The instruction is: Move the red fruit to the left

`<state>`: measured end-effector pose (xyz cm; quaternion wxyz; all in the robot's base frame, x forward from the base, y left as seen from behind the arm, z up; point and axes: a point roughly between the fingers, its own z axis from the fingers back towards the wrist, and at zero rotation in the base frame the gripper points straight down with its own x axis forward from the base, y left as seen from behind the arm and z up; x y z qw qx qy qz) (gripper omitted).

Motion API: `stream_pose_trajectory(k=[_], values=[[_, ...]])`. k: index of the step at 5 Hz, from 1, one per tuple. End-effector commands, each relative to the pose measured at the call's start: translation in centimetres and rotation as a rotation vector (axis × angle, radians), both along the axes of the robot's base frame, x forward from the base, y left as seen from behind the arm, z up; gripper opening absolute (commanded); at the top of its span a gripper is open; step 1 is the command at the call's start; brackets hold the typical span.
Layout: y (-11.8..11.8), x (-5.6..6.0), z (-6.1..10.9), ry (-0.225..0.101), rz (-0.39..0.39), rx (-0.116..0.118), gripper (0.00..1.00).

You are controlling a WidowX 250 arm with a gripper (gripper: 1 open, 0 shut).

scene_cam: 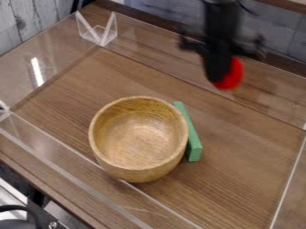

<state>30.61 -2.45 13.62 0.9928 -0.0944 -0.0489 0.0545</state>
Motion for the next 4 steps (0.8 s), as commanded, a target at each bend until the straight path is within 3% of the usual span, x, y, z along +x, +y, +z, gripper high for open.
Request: stream_pose_trajectory(k=[1, 3, 4], values=[[4.5, -1.5, 1.7, -0.057, -0.034, 0.006, 0.0], [9.7, -3.7, 1.1, -0.049, -0.092, 0.036, 0.0], [11.2, -3.2, 0.2, -0.034, -0.107, 0.058, 0.0]])
